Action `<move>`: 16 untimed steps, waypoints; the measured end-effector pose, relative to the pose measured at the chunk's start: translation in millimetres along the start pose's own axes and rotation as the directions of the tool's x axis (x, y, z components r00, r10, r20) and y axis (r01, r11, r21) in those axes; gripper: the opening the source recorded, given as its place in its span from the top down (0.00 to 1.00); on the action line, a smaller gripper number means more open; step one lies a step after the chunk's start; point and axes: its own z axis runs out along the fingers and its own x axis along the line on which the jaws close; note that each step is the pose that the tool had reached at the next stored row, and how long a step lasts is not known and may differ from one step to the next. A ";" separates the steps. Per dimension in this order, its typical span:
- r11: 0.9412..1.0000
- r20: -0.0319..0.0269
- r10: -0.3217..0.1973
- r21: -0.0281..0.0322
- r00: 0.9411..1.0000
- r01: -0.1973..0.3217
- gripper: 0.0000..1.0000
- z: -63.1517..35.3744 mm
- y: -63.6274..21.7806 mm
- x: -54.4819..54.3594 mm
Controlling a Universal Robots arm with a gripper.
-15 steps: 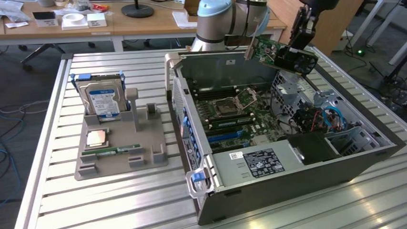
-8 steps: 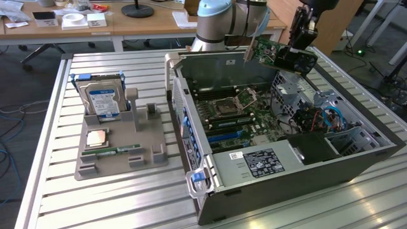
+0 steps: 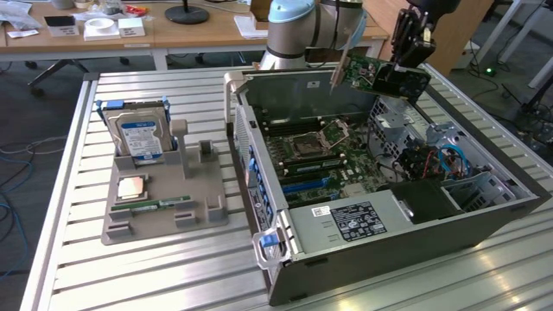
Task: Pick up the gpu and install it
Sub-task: 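Insert the gpu into the slot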
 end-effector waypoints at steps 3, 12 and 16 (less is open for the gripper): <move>0.999 -0.001 -0.038 -0.001 0.999 0.038 0.74 0.0 0.0 0.0; 0.997 -0.002 -0.076 -0.002 0.997 0.076 0.74 0.1 0.0 0.0; 0.997 -0.002 -0.076 -0.002 0.997 0.076 0.74 0.1 0.0 0.0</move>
